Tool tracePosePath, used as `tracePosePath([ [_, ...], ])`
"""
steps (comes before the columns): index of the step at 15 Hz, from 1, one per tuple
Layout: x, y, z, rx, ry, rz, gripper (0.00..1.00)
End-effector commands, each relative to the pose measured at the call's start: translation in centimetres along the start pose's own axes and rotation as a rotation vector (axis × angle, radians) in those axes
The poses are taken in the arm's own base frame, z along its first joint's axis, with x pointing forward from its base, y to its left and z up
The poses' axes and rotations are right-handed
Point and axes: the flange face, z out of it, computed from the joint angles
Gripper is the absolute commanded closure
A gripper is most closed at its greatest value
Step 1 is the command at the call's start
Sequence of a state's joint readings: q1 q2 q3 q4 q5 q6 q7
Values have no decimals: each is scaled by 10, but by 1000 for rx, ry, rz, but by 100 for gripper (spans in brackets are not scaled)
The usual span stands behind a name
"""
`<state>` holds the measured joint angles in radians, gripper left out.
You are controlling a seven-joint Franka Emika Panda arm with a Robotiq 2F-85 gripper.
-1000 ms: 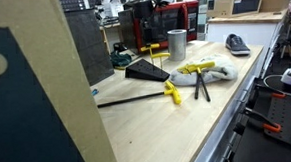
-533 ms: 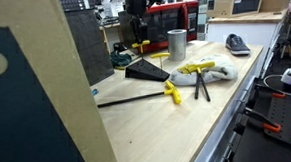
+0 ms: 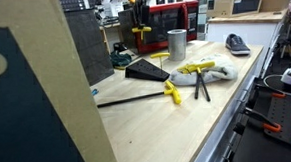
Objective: Remove one wrench from the black stand and put it on the counter.
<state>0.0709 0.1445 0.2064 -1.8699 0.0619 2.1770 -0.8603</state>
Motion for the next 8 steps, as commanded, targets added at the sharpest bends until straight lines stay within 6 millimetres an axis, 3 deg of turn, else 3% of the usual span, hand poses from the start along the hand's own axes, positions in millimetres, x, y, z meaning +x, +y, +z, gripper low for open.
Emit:
tracePosePath([
  [1,-22,-6,-31,46,146,52,95],
  [5,-27,-22,-40,164,260,85,95],
  [8,-31,-37,-30,320,288,97,95],
])
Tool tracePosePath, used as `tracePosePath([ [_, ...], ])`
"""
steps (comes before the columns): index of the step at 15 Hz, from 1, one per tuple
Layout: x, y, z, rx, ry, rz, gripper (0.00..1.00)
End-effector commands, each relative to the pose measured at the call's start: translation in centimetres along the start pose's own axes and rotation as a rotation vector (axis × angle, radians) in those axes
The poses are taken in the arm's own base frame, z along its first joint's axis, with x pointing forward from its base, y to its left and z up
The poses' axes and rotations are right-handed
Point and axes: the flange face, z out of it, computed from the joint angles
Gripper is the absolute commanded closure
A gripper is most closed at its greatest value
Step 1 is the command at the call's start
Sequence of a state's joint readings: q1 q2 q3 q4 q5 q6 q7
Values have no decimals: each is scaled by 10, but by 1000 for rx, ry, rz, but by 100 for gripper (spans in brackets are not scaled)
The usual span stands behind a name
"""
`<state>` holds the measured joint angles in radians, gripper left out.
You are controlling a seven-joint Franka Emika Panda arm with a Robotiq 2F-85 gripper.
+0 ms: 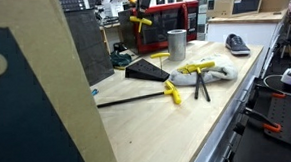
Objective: Remove one wrench from the black stand and put it on the counter.
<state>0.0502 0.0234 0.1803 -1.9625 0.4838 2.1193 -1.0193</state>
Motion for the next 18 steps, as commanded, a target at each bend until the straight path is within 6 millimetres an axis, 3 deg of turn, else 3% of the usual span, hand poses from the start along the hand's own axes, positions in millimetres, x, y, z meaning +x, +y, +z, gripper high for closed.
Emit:
tracePosePath([
  [1,-16,-17,6,161,21,19,95],
  [7,-75,-19,17,365,-58,97,95],
  [13,-151,-8,20,429,-117,252,95],
  [18,-197,0,31,447,-155,354,95],
])
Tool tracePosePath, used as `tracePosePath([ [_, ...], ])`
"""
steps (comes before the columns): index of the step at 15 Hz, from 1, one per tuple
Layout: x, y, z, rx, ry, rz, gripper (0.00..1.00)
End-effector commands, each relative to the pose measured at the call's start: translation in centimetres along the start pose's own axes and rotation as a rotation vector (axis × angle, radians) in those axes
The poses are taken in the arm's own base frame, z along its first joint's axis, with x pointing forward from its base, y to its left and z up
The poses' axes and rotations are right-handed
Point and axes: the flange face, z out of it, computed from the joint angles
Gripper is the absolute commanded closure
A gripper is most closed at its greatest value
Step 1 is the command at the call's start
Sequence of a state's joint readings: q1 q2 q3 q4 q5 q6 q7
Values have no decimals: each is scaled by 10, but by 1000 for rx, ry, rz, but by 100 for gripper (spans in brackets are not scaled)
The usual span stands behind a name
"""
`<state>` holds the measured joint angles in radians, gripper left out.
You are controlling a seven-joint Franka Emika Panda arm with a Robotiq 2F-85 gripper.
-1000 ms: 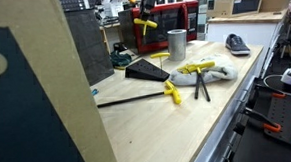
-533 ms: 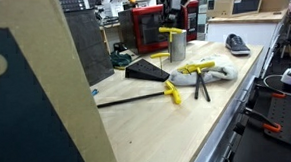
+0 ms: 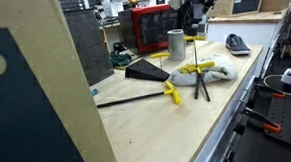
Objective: Remove one wrench from the black stand and put it on the counter.
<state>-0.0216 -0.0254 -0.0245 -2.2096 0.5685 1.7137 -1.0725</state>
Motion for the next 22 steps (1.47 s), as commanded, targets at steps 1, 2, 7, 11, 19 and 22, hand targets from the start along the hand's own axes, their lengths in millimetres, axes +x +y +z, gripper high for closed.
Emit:
tracePosePath([
  [1,-27,3,1,6,-14,60,95],
  [2,-33,7,3,5,-18,78,95],
  [7,-52,30,6,-33,-31,198,95],
  [11,-57,41,0,-136,-9,309,48],
  [19,-12,10,-9,-495,-19,285,0],
  [22,22,-19,-4,-616,-83,229,0],
])
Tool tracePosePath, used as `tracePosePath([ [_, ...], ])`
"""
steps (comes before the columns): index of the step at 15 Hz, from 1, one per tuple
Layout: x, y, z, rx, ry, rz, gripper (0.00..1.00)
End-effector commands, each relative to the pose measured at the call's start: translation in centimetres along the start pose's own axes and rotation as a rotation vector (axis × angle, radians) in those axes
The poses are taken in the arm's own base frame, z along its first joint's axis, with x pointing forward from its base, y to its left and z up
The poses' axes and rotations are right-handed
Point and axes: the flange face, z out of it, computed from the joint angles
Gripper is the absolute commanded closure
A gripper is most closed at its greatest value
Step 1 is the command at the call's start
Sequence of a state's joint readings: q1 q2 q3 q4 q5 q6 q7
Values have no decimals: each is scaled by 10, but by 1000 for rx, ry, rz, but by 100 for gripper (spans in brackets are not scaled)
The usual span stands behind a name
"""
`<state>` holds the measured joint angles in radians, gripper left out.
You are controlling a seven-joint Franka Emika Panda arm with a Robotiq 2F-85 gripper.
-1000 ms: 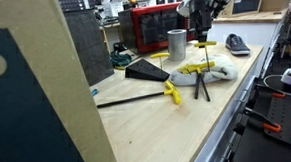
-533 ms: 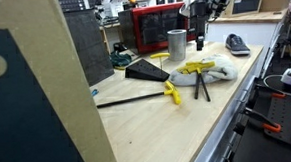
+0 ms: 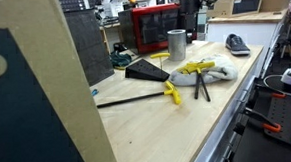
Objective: Remove one wrench from the black stand and put it on the counter.
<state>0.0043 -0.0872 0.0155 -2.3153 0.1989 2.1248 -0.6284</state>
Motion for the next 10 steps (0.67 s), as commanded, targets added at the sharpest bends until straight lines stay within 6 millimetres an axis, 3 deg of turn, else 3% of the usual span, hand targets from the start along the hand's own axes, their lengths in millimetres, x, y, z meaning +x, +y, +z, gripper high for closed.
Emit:
tracePosePath([
  [1,23,-44,-19,-148,-17,-59,0],
  [6,61,-84,-32,-288,-27,-162,0],
  [10,84,-85,-30,-345,-18,-221,0],
])
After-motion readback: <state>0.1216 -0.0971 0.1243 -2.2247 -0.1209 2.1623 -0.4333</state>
